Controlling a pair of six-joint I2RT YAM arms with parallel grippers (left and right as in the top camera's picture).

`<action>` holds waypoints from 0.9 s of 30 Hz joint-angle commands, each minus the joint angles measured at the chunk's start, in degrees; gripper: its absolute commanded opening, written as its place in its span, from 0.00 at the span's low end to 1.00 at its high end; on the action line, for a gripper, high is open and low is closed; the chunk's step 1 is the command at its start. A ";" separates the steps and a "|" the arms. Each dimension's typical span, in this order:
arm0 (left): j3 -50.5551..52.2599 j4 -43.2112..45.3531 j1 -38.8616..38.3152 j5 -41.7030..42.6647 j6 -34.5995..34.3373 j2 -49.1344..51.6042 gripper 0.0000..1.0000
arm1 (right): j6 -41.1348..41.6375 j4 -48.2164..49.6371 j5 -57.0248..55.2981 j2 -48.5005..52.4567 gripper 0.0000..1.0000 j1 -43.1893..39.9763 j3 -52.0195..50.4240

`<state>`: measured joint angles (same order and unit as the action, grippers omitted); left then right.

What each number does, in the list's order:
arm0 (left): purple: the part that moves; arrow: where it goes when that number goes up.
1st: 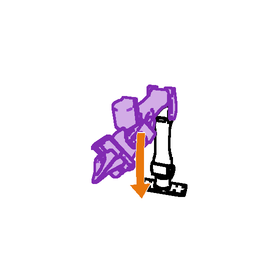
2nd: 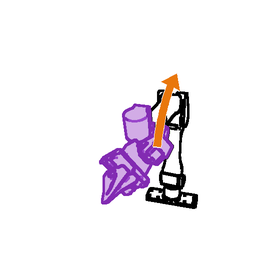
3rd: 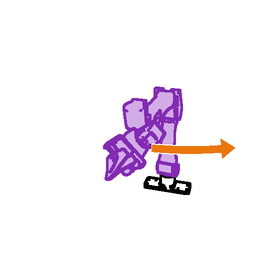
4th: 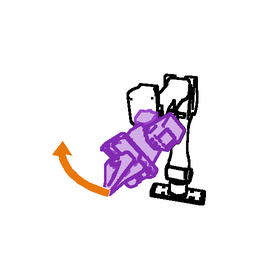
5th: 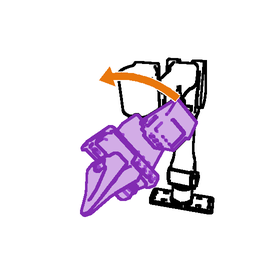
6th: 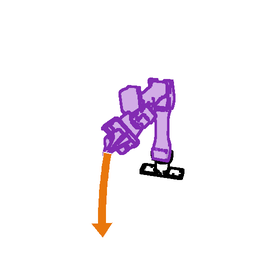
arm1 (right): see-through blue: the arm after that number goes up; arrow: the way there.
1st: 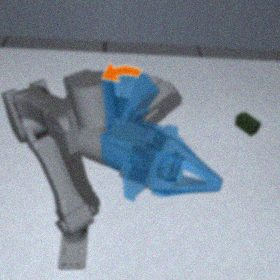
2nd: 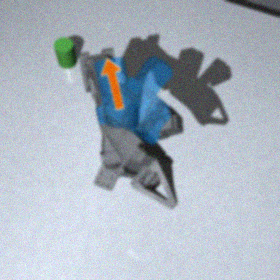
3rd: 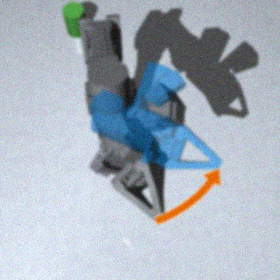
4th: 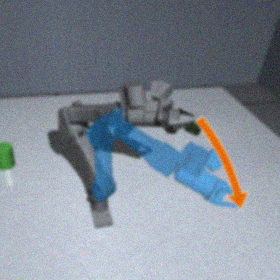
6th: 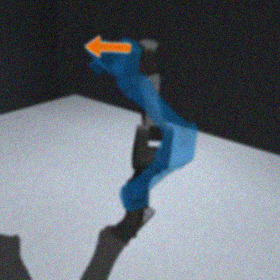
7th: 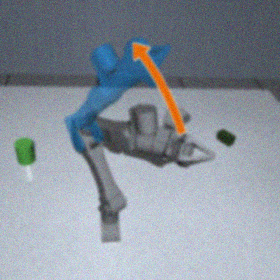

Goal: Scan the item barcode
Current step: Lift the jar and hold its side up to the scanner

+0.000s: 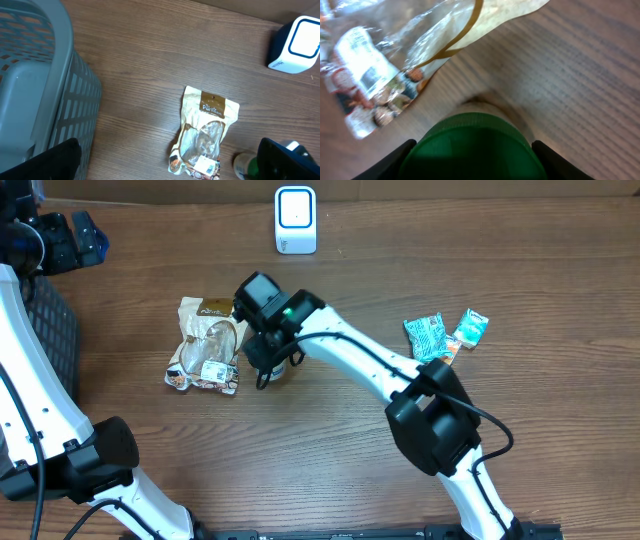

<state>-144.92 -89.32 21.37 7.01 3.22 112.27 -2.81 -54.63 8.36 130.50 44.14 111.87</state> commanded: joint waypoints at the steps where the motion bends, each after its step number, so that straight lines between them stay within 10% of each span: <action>1: -1.16 -0.02 -0.39 0.04 0.66 -1.01 1.00 | -9.27 -2.93 20.02 -7.91 0.63 -5.35 1.25; 12: -1.16 -0.02 -0.39 0.04 0.66 -1.01 1.00 | -38.05 -18.86 58.75 -16.50 0.61 -24.48 1.25; 27: -1.16 -0.02 -0.39 0.04 0.66 -1.01 1.00 | -37.57 -17.66 62.75 -23.93 0.58 -29.33 1.22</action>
<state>-144.92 -89.32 21.37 7.01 3.22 112.27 -40.27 -73.76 70.94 108.20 14.02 111.87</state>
